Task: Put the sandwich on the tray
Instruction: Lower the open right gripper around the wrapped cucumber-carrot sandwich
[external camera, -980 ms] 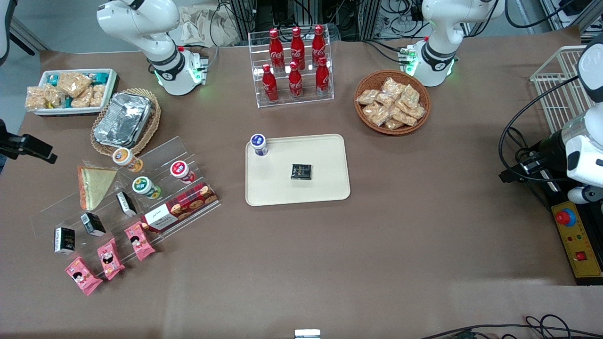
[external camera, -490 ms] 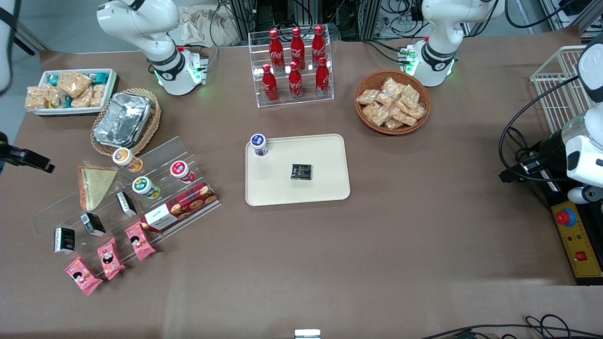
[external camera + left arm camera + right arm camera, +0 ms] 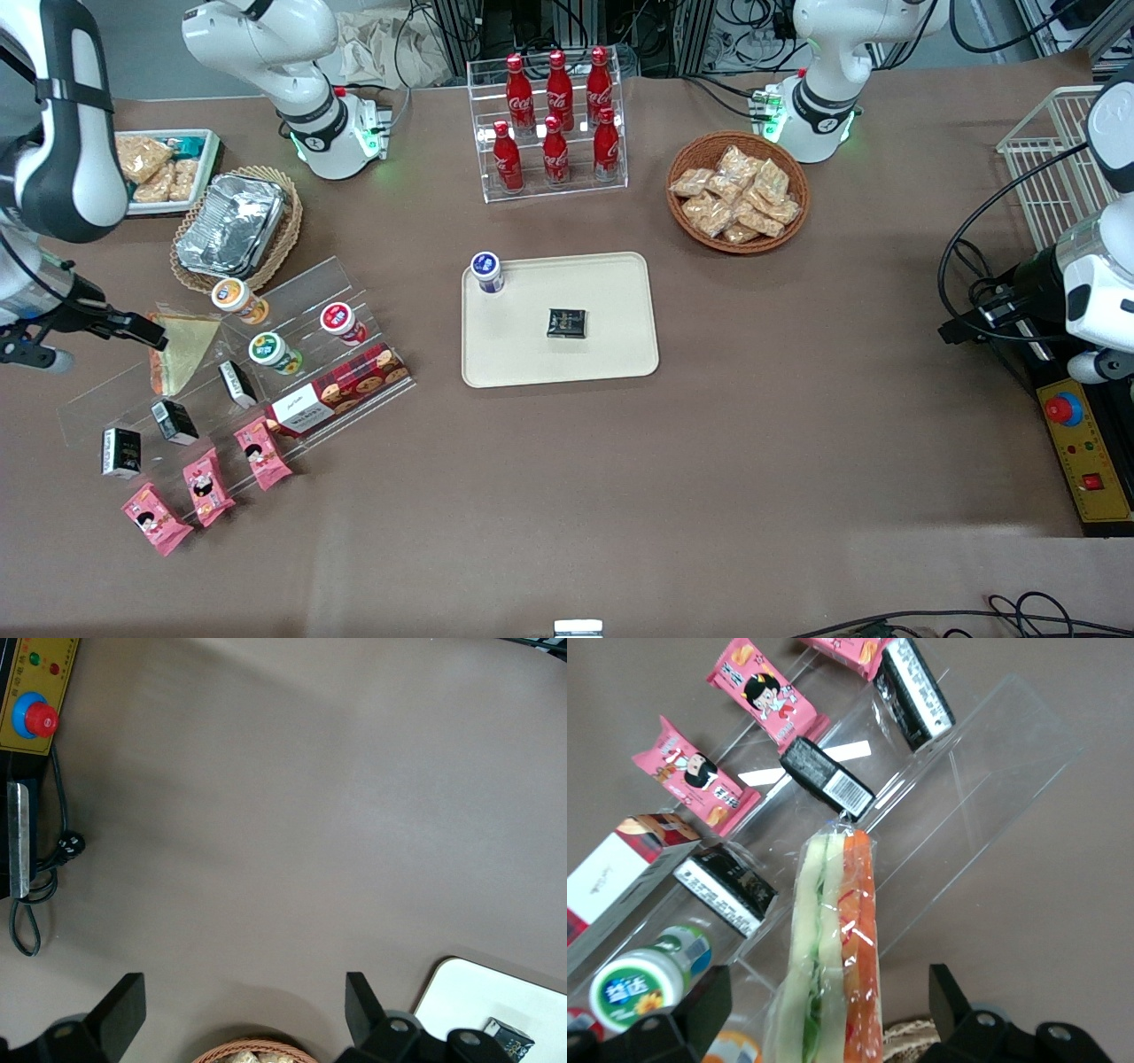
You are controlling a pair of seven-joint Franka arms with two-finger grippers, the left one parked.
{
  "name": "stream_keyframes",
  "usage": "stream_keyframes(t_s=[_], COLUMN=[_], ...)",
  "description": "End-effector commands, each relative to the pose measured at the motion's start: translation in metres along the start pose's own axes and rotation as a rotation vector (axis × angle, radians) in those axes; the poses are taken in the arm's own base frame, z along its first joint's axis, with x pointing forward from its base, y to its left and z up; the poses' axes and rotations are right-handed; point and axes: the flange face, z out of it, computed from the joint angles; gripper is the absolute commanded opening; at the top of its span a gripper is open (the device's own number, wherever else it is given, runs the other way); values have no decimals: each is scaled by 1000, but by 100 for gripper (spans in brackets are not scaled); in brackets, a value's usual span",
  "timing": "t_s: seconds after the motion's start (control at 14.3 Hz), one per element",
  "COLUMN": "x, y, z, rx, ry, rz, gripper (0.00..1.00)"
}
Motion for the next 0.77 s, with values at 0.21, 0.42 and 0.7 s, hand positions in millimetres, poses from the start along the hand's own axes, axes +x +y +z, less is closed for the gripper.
stream_keyframes(t_s=[0.21, 0.42, 0.7], x=[-18, -20, -20], y=[-1, -2, -4], z=[40, 48, 52], rx=[11, 11, 8], ry=[16, 0, -7], rz=[30, 71, 68], gripper=[91, 56, 15])
